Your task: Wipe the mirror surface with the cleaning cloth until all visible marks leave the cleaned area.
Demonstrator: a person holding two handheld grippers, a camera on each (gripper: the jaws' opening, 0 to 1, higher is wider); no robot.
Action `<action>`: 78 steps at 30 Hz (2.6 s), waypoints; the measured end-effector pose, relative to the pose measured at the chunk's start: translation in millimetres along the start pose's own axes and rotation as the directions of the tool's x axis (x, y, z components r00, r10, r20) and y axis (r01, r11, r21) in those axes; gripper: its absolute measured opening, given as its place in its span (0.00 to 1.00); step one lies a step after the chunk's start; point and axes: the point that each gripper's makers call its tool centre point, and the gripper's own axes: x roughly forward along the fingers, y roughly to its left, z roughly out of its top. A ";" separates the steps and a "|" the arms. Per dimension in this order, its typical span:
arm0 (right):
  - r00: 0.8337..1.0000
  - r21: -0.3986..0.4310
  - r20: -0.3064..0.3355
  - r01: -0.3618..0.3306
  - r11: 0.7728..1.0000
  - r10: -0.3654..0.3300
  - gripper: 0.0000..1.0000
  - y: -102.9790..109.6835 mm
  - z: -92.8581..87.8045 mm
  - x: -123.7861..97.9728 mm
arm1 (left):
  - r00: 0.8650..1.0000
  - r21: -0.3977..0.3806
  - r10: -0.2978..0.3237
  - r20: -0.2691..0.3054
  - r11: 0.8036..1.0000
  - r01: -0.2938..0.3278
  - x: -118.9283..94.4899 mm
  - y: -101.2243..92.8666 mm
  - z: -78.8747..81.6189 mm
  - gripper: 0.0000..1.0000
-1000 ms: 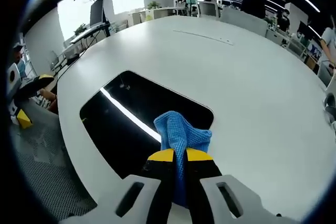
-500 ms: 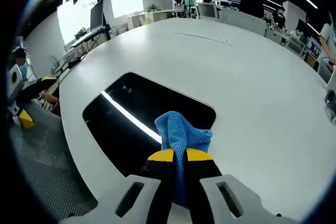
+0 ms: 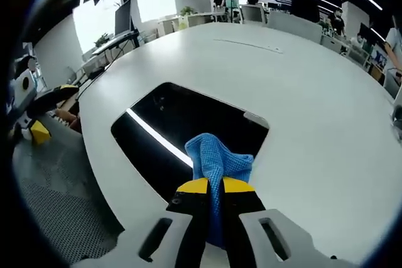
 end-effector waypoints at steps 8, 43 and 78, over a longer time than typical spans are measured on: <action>1.000 -0.011 0.003 -0.027 1.000 0.027 0.00 8.4 -6.4 -6.3 | 1.000 -0.001 -0.004 0.004 1.000 0.004 0.0 -0.3 0.5 0.75; 0.994 -0.210 0.046 -0.087 0.974 0.099 0.00 24.0 -12.5 -9.8 | 1.000 0.000 -0.003 0.005 1.000 0.003 0.4 0.4 1.4 0.75; 0.977 -0.264 0.053 -0.188 0.946 0.208 0.00 84.1 22.5 25.2 | 1.000 -0.001 -0.005 -0.001 1.000 0.005 0.0 -0.1 0.7 0.74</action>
